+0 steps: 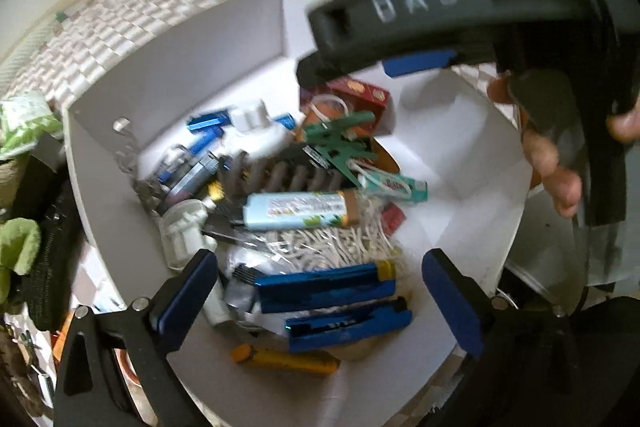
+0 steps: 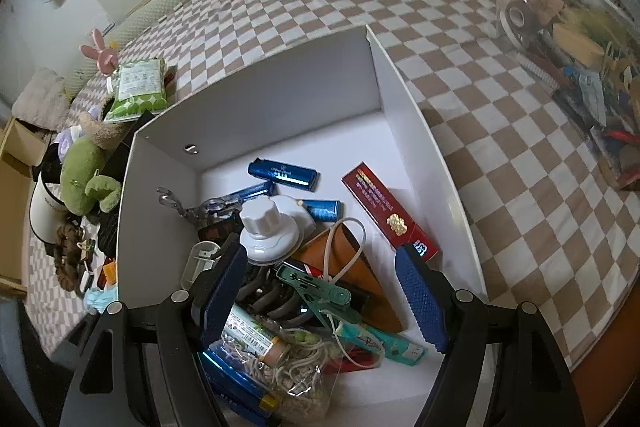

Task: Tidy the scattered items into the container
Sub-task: 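Lift both open tools out of the box and move back over the items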

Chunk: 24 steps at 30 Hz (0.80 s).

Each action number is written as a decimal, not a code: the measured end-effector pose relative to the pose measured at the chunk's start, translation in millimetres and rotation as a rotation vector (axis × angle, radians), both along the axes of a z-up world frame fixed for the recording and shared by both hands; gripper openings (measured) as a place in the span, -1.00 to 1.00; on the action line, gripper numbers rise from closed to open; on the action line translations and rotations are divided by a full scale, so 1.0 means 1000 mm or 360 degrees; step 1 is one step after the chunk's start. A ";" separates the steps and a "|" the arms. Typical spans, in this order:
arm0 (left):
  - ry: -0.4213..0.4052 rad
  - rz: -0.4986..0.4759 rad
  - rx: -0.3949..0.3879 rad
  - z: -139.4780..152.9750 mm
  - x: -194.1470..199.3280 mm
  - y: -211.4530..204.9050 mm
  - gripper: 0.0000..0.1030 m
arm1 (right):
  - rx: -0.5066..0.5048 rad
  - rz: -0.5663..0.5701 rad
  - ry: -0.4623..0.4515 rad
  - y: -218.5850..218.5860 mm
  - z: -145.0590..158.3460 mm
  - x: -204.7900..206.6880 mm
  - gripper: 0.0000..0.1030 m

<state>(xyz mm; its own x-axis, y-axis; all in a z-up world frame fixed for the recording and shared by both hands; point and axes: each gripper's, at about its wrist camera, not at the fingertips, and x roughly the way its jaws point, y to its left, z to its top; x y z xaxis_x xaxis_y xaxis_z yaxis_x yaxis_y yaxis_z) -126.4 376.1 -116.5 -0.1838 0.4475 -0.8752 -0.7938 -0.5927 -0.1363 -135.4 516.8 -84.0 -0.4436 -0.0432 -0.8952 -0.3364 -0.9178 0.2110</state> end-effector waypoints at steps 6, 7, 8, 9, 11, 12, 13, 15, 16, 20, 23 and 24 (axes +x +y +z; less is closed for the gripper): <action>0.0075 0.0092 0.0072 0.001 -0.022 -0.018 1.00 | 0.0147 0.0068 0.0090 -0.014 0.014 0.005 1.00; 0.0084 0.0103 0.0080 0.004 -0.023 -0.021 1.00 | 0.0158 0.0071 0.0104 -0.015 0.016 0.006 1.00; 0.0095 0.0115 0.0089 0.006 -0.027 -0.024 1.00 | 0.0166 0.0073 0.0118 -0.016 0.018 0.007 1.00; 0.0108 0.0129 0.0099 0.008 -0.032 -0.027 1.00 | 0.0172 0.0075 0.0133 -0.017 0.020 0.007 1.00; 0.0134 0.0156 0.0119 0.012 -0.042 -0.033 1.00 | 0.0195 0.0070 0.0180 -0.019 0.025 0.010 1.00; 0.0147 0.0170 0.0128 0.014 -0.047 -0.036 1.00 | 0.0208 0.0067 0.0205 -0.020 0.028 0.011 1.00; 0.0158 0.0182 0.0137 0.019 -0.050 -0.040 1.00 | 0.0223 0.0061 0.0225 -0.021 0.030 0.013 1.00; 0.0180 0.0214 0.0167 0.022 -0.057 -0.046 1.00 | 0.0267 0.0047 0.0268 -0.024 0.034 0.016 1.00; 0.0182 0.0233 0.0189 0.024 -0.062 -0.049 1.00 | 0.0283 0.0038 0.0290 -0.025 0.037 0.017 1.00; 0.0194 0.0330 0.0263 0.037 -0.080 -0.058 1.00 | 0.0300 0.0000 0.0330 -0.027 0.044 0.021 1.00; 0.0225 0.0398 0.0297 0.046 -0.089 -0.072 1.00 | 0.0274 -0.0011 0.0348 -0.029 0.048 0.023 1.00; 0.0234 0.0423 0.0304 0.053 -0.086 -0.078 1.00 | 0.0263 -0.0010 0.0353 -0.030 0.050 0.024 1.00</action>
